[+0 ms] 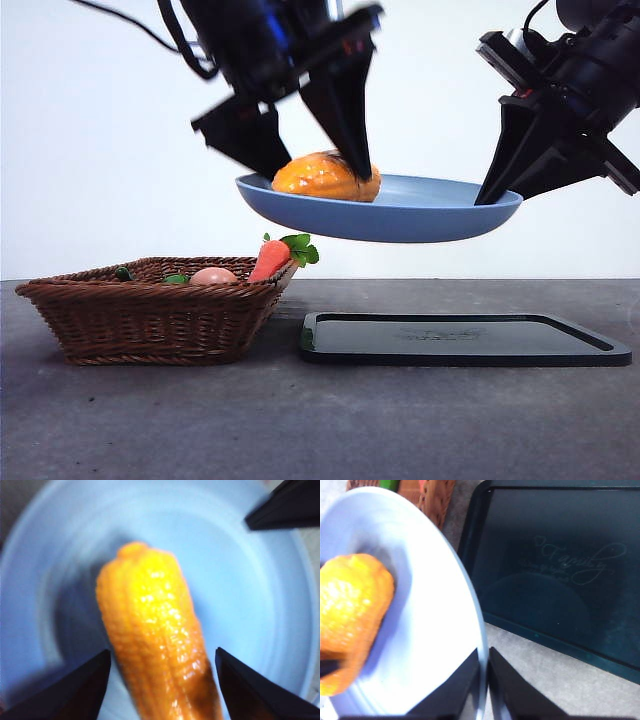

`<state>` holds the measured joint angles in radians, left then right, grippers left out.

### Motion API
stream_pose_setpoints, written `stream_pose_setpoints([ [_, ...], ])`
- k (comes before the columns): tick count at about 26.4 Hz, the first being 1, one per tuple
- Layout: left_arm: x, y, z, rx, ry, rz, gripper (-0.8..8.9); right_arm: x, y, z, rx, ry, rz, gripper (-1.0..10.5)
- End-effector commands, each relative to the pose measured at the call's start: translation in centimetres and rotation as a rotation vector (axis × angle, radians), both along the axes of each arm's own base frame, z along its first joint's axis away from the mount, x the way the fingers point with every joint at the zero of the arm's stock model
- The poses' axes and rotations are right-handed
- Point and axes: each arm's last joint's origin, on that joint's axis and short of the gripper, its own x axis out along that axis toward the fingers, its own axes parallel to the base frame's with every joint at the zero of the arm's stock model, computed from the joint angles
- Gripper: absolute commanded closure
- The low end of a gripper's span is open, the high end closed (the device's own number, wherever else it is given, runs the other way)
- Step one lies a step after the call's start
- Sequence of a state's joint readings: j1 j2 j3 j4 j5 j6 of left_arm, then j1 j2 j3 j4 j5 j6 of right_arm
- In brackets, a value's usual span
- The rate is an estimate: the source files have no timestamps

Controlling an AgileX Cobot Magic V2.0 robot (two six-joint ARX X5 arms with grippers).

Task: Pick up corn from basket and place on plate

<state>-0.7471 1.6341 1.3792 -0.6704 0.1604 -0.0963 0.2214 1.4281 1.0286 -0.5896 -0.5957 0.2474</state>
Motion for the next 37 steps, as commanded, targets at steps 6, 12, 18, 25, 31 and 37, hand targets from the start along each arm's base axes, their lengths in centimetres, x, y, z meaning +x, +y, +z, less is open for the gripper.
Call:
stream_pose_setpoints([
  [6, -1.9, 1.3, 4.3, -0.093, -0.102, -0.012, 4.7, 0.4, 0.2, 0.4, 0.012, -0.021, 0.005, 9.4],
  [12, -3.8, 3.1, 7.5, -0.17, -0.184, -0.012, 4.71, 0.7, -0.6, 0.5, 0.013, -0.029, -0.024, 9.4],
  [18, -6.7, 5.9, 11.2, -0.268, -0.289, -0.012, 4.71, 2.0, -3.1, -0.2, 0.009, -0.01, -0.116, 9.4],
  [25, -9.7, 8.6, 13.8, -0.338, -0.364, -0.011, 4.71, 6.0, -6.1, -3.5, 0.0, 0.054, -0.218, 9.4],
  [31, -10.0, 8.9, 13.5, -0.306, -0.329, -0.011, 4.71, 8.3, -6.3, -7.0, -0.006, 0.107, -0.225, 9.4],
  [37, -10.0, 8.9, 13.4, -0.304, -0.323, -0.009, 4.71, 8.8, -6.3, -8.2, -0.025, 0.119, -0.234, 9.4],
])
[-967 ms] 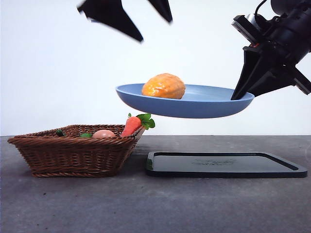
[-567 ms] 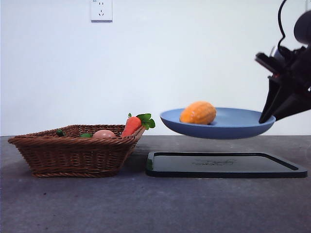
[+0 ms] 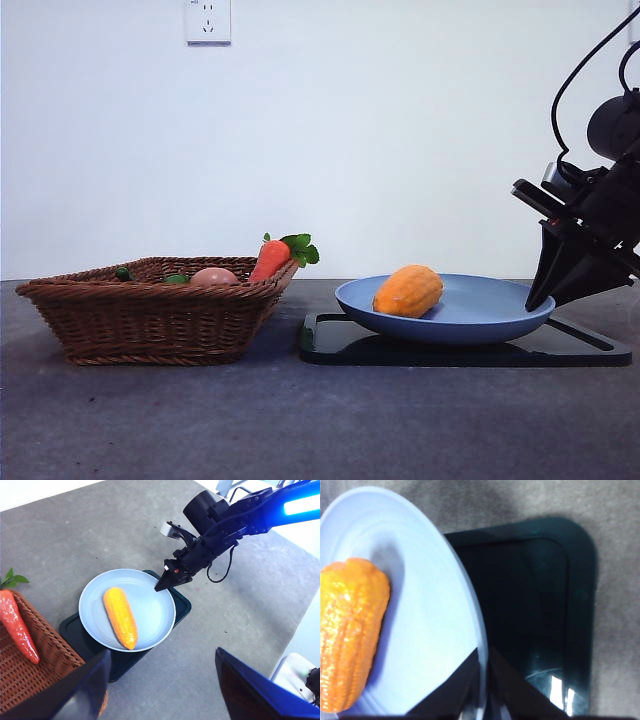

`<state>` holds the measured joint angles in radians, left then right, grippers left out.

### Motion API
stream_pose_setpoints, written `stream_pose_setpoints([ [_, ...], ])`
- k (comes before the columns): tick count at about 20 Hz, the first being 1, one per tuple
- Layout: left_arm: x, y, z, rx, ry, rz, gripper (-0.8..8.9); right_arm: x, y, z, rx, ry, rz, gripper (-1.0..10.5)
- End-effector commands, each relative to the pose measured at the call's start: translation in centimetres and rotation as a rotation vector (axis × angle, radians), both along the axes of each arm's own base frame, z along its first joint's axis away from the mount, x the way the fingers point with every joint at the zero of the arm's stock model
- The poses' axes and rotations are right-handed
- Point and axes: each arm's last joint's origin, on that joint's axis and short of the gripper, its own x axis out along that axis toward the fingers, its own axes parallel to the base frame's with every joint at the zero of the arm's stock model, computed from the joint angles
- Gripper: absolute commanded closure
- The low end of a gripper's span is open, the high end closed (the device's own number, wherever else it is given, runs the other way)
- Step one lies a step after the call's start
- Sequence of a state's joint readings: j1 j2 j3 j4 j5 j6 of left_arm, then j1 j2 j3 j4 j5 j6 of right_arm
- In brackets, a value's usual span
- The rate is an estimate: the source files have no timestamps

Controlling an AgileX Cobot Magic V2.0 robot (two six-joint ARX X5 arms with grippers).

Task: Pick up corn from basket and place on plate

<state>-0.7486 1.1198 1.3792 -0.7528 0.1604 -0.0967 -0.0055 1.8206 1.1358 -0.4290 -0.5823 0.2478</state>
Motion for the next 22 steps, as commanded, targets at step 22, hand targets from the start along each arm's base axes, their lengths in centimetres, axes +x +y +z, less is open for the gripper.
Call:
stream_pose_setpoints([
  [22, -0.1, -0.1, 0.0, 0.024, 0.021, -0.009, 4.73, -4.4, -3.3, 7.5, -0.093, -0.079, -0.041, 7.0],
])
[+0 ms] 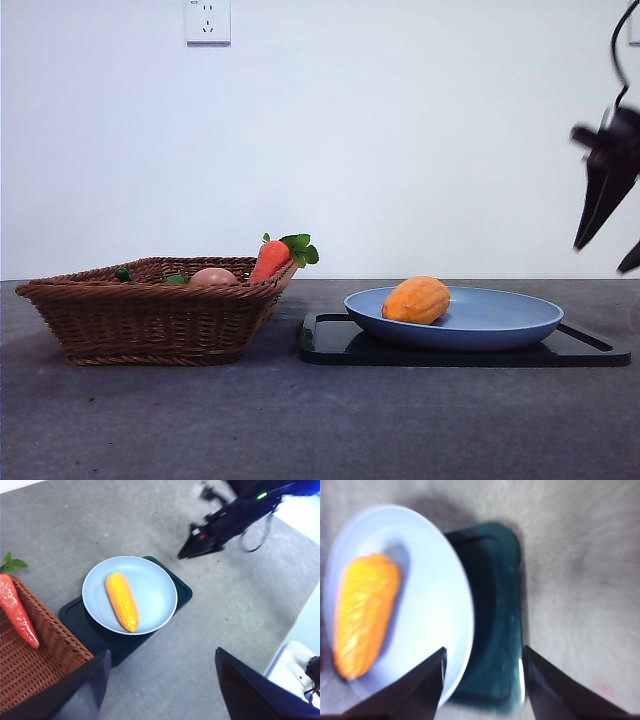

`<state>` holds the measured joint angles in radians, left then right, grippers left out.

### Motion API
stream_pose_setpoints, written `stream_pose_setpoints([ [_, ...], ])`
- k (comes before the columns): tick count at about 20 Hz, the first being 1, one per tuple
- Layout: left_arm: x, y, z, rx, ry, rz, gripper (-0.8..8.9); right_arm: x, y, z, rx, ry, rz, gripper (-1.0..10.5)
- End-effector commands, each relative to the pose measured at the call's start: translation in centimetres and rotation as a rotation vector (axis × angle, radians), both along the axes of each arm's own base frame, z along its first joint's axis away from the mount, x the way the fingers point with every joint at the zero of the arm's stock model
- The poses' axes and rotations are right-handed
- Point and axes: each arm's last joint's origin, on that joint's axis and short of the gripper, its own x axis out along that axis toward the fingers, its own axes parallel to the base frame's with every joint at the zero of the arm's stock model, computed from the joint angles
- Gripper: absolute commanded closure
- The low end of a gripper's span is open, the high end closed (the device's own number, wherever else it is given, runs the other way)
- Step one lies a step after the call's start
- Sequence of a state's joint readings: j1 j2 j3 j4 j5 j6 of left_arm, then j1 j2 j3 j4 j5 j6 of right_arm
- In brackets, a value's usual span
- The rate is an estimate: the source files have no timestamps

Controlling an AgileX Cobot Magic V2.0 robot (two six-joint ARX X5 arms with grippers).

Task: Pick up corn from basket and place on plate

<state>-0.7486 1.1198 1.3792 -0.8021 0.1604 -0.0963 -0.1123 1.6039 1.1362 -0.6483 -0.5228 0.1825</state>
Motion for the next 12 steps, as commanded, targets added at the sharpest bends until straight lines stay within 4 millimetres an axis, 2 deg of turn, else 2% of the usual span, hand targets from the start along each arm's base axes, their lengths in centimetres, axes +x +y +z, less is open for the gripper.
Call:
stream_pose_setpoints([
  [1, 0.0, -0.3, 0.5, -0.01, -0.015, -0.01, 4.75, -1.6, 0.3, 2.8, -0.015, -0.068, 0.069, 7.0],
  [4, 0.0, -0.3, 0.5, -0.009, -0.017, -0.01, 4.75, -5.4, 1.9, 6.4, 0.018, -0.118, 0.172, 7.0],
  [7, 0.0, -0.3, 0.4, -0.005, -0.02, -0.01, 4.76, -9.8, 4.3, 9.3, 0.003, -0.162, 0.301, 7.0],
  [9, 0.0, -0.3, 0.4, -0.004, -0.021, -0.011, 4.85, -12.5, 5.7, 10.7, -0.001, -0.199, 0.372, 7.0],
  [12, 0.0, -0.3, 0.4, -0.001, -0.019, -0.01, 5.65, -15.4, 6.9, 12.2, 0.002, -0.276, 0.464, 7.6],
])
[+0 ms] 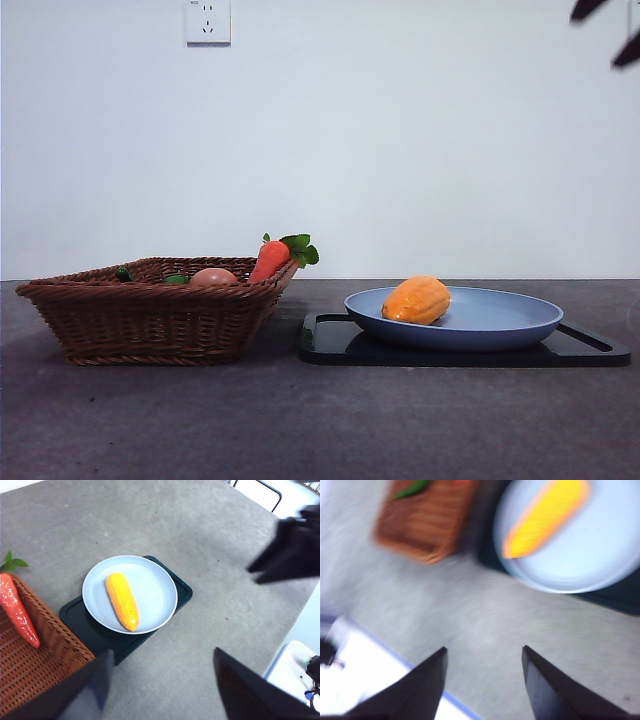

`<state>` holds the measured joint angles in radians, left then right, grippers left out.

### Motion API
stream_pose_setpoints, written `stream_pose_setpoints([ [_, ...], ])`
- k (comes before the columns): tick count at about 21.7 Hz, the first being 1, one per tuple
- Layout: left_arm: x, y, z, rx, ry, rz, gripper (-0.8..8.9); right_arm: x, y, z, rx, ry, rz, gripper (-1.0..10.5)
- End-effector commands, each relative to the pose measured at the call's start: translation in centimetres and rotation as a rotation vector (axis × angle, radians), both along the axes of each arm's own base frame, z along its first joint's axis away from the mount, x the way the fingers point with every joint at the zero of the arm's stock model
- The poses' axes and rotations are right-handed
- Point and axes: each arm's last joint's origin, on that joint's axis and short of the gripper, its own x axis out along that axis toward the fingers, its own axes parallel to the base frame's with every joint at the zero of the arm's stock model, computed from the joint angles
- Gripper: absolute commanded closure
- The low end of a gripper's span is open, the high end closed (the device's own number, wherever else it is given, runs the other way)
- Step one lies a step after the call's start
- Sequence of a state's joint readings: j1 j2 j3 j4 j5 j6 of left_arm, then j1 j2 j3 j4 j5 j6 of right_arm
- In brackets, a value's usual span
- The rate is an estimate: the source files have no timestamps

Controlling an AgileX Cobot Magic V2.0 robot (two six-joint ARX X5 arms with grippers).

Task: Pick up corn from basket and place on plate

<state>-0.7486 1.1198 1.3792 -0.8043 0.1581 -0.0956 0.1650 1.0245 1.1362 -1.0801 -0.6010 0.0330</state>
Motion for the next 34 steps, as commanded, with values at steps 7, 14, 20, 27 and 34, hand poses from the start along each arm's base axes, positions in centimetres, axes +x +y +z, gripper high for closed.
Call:
stream_pose_setpoints([
  [7, 0.0, -0.3, 0.4, -0.002, -0.015, -0.012, 8.1, -2.7, 1.0, 1.8, 0.004, -0.139, 0.125, 9.4],
  [14, 0.1, -0.3, 0.6, -0.016, -0.03, -0.012, 8.1, -2.7, 1.1, 1.9, 0.011, -0.146, 0.128, 9.4],
  [20, 0.1, -0.3, 0.6, -0.017, -0.03, -0.012, 8.1, -2.7, 1.1, 1.9, 0.012, -0.146, 0.129, 9.4],
  [27, 0.4, 1.1, 1.6, -0.028, -0.151, 0.02, 8.1, -2.7, 1.1, 1.9, 0.012, -0.148, 0.128, 9.4],
  [34, -1.9, 9.7, 4.7, -0.092, -0.565, 0.358, 8.1, -2.5, 1.1, 2.1, 0.017, -0.172, 0.128, 9.4],
])
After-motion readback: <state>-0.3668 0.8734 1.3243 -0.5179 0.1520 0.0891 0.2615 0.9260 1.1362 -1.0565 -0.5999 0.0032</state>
